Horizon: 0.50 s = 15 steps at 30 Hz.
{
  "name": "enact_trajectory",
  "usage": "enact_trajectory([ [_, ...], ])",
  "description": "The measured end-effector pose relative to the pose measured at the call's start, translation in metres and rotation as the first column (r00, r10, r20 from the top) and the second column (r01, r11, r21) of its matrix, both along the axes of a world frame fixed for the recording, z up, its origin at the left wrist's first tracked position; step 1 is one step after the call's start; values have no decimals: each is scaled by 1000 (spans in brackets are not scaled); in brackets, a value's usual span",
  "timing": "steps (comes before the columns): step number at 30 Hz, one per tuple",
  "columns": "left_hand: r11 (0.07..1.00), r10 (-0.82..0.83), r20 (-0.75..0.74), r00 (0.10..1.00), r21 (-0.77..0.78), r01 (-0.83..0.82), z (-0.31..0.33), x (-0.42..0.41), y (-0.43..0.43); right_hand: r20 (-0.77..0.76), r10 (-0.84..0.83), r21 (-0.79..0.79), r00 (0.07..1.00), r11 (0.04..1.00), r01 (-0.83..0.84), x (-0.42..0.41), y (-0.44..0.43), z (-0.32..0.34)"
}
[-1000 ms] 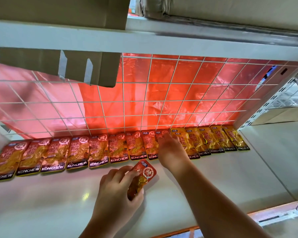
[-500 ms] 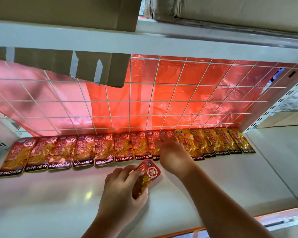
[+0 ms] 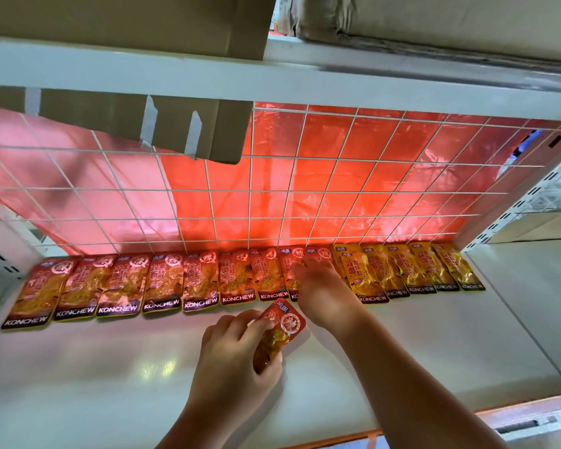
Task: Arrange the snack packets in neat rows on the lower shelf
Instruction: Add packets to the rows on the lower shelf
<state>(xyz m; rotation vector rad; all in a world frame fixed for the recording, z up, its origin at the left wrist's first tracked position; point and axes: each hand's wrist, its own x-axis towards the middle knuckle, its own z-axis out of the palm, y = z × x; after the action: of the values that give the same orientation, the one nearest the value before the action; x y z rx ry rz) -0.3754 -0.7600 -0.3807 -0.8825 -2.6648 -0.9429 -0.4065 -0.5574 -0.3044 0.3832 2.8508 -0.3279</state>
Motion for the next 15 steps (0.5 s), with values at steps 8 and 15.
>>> enact_trajectory([
  [8, 999, 35, -15, 999, 13, -35, 1, 2, 0, -189, 163, 68, 968, 986, -153, 5, 4, -6],
  [15, 995, 102, -40, 994, -17, -103, 8, 7, 0, -228, 208, -46, 951, 974, -224, -16, -16, 19],
])
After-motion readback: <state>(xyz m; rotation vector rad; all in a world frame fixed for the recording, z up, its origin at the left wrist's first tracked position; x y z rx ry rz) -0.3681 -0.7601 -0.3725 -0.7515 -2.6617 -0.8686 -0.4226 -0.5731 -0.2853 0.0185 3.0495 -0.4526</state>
